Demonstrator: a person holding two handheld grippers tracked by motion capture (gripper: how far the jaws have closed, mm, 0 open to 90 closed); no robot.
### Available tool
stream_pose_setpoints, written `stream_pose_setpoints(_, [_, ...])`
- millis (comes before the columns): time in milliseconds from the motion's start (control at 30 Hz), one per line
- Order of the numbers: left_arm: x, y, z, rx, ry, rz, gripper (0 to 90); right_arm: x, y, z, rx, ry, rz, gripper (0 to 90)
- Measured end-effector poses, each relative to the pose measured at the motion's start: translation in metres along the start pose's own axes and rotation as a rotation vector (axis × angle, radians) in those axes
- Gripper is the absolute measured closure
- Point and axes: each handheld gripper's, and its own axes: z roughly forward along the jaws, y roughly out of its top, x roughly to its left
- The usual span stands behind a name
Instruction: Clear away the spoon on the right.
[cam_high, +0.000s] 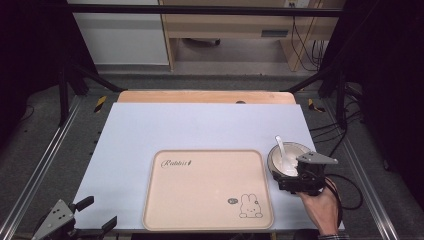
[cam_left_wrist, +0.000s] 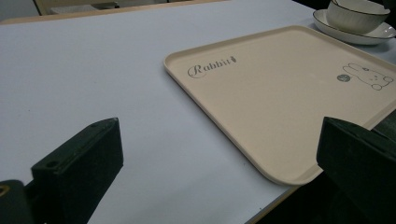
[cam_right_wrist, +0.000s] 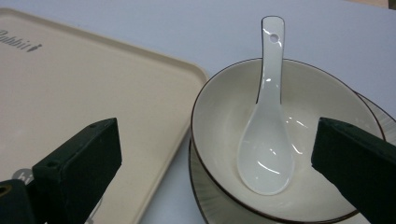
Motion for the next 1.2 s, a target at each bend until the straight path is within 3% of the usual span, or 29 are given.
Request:
stream_pose_setpoints(633, [-0.001,0.000,0.000,0.008,-0.003,0.010,0.5,-0.023,0.011,0.024,0.092,-0.040,0.055,2.6])
stream_pose_setpoints(967, [-0.001,0.000,0.000,0.008,-0.004,0.012,0.7,-0.028,0.019,0.034,0.105,-0.078,0.049,23.9])
stream_pose_setpoints(1200, [-0.001,0.000,0.001,0.008,-0.005,0.013,0.8,-0.032,0.026,0.038,0.125,-0.086,0.051,43.8])
